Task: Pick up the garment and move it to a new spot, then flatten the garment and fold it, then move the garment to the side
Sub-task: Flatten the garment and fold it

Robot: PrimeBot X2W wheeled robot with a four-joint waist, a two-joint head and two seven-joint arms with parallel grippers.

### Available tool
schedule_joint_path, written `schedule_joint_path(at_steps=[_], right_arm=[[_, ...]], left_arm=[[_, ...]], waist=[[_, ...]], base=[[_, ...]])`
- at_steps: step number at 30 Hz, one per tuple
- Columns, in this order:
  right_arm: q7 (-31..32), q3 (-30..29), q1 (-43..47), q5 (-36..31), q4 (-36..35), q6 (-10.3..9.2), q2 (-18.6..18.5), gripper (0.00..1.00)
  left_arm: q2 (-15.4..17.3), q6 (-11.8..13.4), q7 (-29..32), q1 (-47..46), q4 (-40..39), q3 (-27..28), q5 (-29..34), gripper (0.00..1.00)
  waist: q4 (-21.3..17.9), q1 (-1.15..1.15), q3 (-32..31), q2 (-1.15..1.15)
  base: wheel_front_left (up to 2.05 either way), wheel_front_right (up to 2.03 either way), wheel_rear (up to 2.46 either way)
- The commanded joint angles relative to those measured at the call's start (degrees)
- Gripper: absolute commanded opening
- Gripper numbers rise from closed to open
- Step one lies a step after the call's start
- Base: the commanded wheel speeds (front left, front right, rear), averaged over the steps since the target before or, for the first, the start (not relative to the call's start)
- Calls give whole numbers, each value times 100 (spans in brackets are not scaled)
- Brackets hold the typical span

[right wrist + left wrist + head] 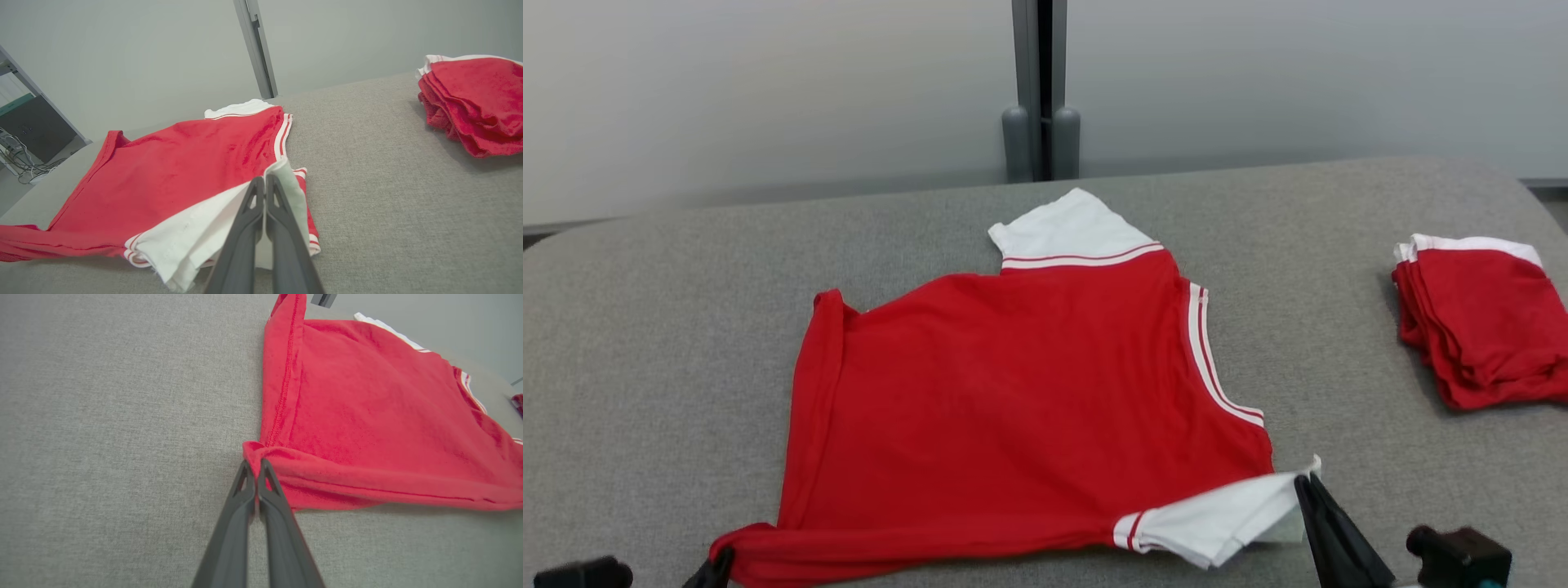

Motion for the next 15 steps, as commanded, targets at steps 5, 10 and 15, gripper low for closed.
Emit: schedule_joint_path(at_steps=[5,10,15], right_arm=[[-116,106,-1222,-157,742,-2,-12,0],[-235,151,-2223,-305,1543,-2,-15,0],[-428,211,-2851,-298,2145,-2,-14,0]], left_arm=[[82,-556,276,-1006,499,-44,-156,0],[62,-994,337,-1725,1074,-54,-226,0],[34,-1277,350,-2131,1490,-123,-208,0]], waist=[[282,0,831,0],[377,0,1265,0],[424,0,1453,0]], base=[[0,0,0],[0,0,0],[0,0,0]])
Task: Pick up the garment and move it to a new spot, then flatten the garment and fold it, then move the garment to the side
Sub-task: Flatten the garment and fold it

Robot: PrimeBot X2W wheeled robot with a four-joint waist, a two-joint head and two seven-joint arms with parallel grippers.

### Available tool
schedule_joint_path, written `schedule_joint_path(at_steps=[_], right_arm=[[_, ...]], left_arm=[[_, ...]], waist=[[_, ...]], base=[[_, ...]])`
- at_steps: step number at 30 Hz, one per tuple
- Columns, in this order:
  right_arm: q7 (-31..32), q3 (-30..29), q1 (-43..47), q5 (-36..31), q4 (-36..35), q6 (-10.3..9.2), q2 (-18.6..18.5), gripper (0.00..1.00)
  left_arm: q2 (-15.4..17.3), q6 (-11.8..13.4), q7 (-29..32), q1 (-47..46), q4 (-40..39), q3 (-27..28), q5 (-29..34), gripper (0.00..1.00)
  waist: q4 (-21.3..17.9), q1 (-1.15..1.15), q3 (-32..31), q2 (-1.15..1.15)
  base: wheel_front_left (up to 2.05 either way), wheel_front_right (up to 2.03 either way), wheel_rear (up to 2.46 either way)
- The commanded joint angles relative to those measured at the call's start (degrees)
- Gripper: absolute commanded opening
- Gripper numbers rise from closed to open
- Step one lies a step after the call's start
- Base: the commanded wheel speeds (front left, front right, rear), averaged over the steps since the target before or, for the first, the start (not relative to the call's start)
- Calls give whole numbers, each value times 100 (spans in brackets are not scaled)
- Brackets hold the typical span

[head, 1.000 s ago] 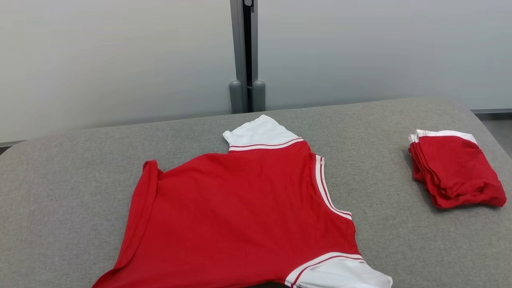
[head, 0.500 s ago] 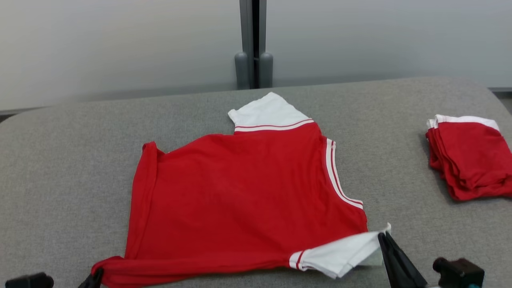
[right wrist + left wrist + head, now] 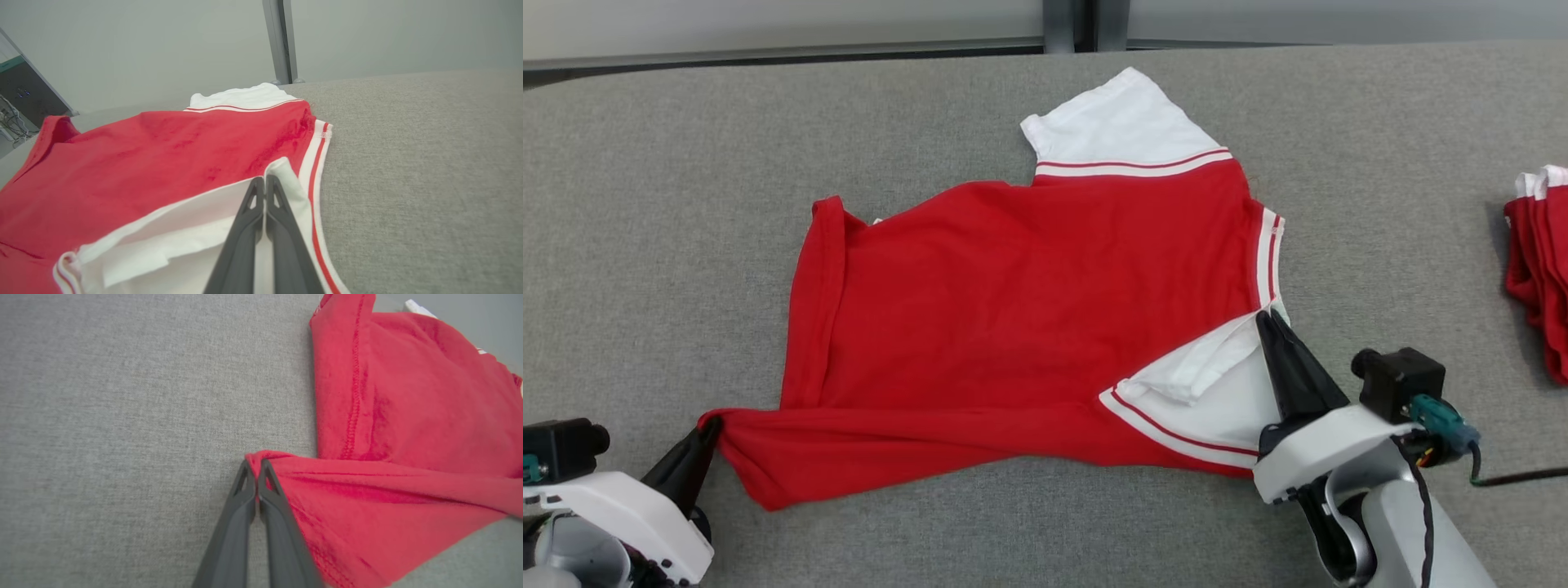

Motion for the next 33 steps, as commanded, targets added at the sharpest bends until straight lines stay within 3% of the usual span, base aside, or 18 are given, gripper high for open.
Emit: schedule_joint_path(at_steps=[1,10,11,12,13,14,18,22,27,30,33], right_arm=[[-59,-5,-88,7,56,-2,-23,0],[-549,77,-955,210,1146,-2,-19,0],[-571,125,-1022,195,1258,-2,-21,0],[-626,153,-1078,220,1344,-2,-22,0],[-670,182,-1103,247,1426,-2,-22,36],[-709,213,-1099,247,1493,-2,-22,99],[-989,300,-948,-5,1405,-2,-20,100],[-1151,102,-538,-447,801,-2,-20,100],[-1173,-158,133,-684,-100,-2,-22,100],[-1062,-289,620,-739,-671,-2,-19,100],[-911,-324,997,-754,-989,-2,-19,100]], left_arm=[[0,-23,-17,-103,32,7,41,0],[-138,-302,-254,-781,490,-311,280,0],[-154,-324,-259,-827,544,-373,298,33],[-175,-335,-283,-867,582,-425,303,58],[-202,-357,-336,-892,604,-449,283,100],[-222,-362,-400,-890,632,-474,262,100],[-371,-361,-1125,-717,684,-362,371,100],[-601,-60,-1830,-503,544,-84,594,100],[-939,468,-1953,-94,-117,587,1107,100],[-1209,719,-1953,401,-759,1090,1876,100],[-1373,836,-1954,742,-1058,1286,2329,100]], waist=[[63,0,96,0],[147,0,243,0],[151,0,249,0],[153,0,255,0],[149,0,254,0],[143,0,245,0],[91,0,153,0],[34,0,-16,0],[-74,0,-282,0],[-172,0,-517,0],[-248,0,-709,0]], base=[[0,0,0],[0,0,0],[0,0,0],[0,0,0],[0,0,0],[0,0,0],[0,0,0],[0,0,0],[0,0,0],[0,0,0],[0,0,0]])
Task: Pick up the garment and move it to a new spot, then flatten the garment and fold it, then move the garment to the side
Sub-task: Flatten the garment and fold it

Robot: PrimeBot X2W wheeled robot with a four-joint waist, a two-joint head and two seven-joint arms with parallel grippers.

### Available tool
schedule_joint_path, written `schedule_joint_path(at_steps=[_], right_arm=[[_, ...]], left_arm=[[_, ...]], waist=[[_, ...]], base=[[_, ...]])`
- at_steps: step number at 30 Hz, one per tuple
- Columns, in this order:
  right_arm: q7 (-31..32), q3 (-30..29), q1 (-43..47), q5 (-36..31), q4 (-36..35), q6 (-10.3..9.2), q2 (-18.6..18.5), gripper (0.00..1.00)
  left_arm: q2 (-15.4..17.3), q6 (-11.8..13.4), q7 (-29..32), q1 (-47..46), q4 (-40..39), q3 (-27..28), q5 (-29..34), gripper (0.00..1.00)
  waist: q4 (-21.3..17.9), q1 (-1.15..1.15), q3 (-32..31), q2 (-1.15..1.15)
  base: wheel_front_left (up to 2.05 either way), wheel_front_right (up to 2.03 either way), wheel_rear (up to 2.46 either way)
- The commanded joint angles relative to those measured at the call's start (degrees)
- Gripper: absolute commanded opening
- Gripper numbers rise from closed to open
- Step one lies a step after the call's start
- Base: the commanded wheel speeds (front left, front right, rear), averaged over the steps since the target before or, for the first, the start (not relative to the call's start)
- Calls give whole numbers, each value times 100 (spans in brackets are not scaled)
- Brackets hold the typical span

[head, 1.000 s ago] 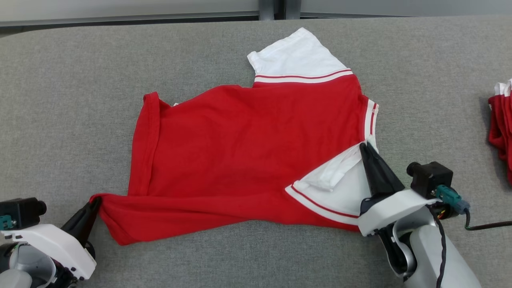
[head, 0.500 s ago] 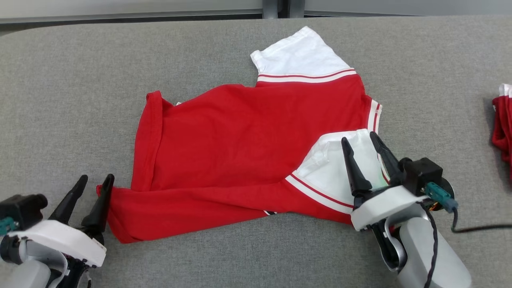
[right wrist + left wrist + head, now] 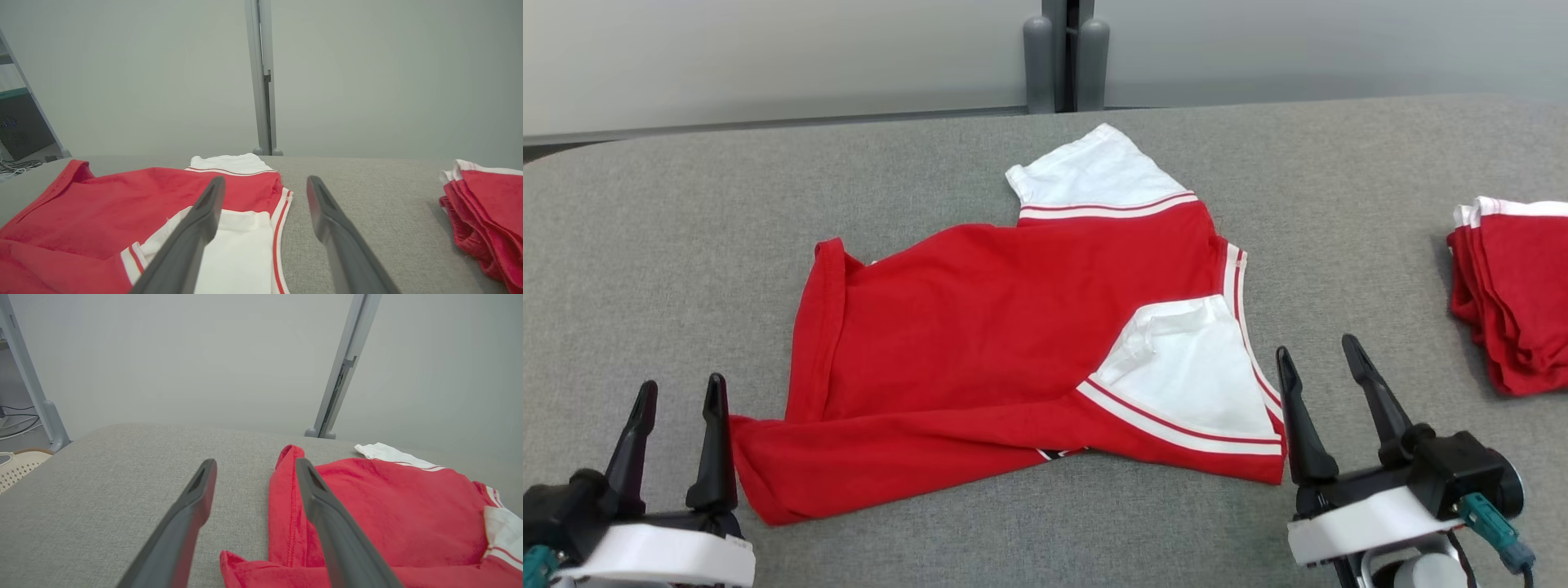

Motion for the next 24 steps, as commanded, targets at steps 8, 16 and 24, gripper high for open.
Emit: schedule_joint_path(at_steps=[8,16,24], right_arm=[[404,-109,1080,18,-670,-2,-13,100],[548,-185,1354,71,-935,-2,-14,100],[596,-186,1330,96,-991,-2,-13,100]], left_arm=[[-330,113,-22,939,-120,34,717,100],[-376,60,-23,1053,47,-10,795,100],[-361,-22,-22,957,193,7,732,100]], waist=[[-197,0,-556,0],[-217,0,-585,0],[-235,0,-558,0]], base=[[0,0,0],[0,0,0],[0,0,0]])
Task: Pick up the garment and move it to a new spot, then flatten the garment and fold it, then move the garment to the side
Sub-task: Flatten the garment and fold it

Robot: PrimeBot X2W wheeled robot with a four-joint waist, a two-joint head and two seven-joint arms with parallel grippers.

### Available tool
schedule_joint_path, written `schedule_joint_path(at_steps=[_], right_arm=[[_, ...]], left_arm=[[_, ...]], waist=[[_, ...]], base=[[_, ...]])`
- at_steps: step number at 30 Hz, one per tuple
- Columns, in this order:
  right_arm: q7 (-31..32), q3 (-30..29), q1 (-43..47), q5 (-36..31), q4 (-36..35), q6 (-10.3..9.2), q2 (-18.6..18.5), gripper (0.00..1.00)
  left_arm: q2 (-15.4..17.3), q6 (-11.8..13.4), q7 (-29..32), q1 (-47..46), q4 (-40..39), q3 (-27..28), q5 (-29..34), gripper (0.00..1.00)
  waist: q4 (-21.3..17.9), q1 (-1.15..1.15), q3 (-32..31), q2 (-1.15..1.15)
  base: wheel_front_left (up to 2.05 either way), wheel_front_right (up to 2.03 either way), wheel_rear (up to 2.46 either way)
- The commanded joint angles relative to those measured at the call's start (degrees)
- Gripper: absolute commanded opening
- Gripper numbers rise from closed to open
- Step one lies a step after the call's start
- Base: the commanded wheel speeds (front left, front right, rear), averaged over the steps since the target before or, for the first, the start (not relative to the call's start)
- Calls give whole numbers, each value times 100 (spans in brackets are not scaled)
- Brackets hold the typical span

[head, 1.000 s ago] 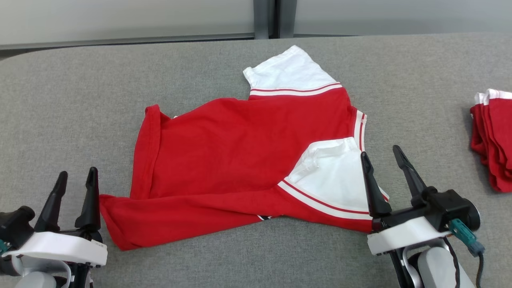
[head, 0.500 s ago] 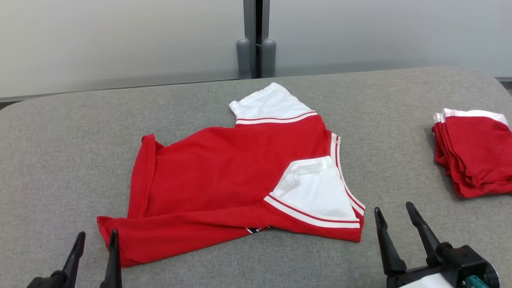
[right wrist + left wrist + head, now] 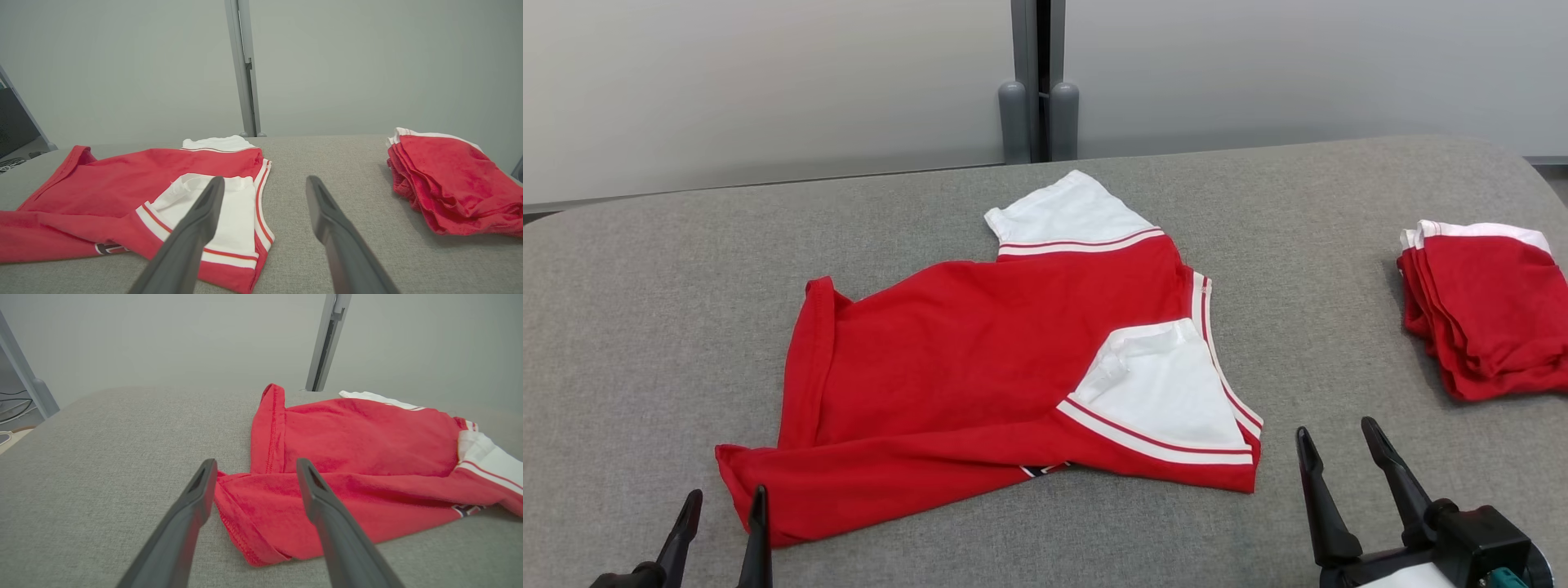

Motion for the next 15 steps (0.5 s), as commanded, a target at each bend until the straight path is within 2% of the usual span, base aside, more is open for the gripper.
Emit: schedule_joint_path(at_steps=[1,4,9,15], right_arm=[[14,4,0,32,-10,-2,-14,100],[15,0,-37,46,64,-2,-14,100],[-5,64,-242,135,434,-2,-14,100],[-192,156,-687,266,1383,-2,-14,100]], left_arm=[[16,-23,-18,-94,32,9,-24,100],[-17,-106,20,-124,137,-42,-107,100],[-105,-415,49,-287,601,-195,-293,100],[-197,-776,26,-730,1370,-240,-498,100]], waist=[[2,0,14,0],[16,0,69,0],[39,0,299,0],[145,0,659,0]], base=[[0,0,0],[0,0,0],[0,0,0],[0,0,0]])
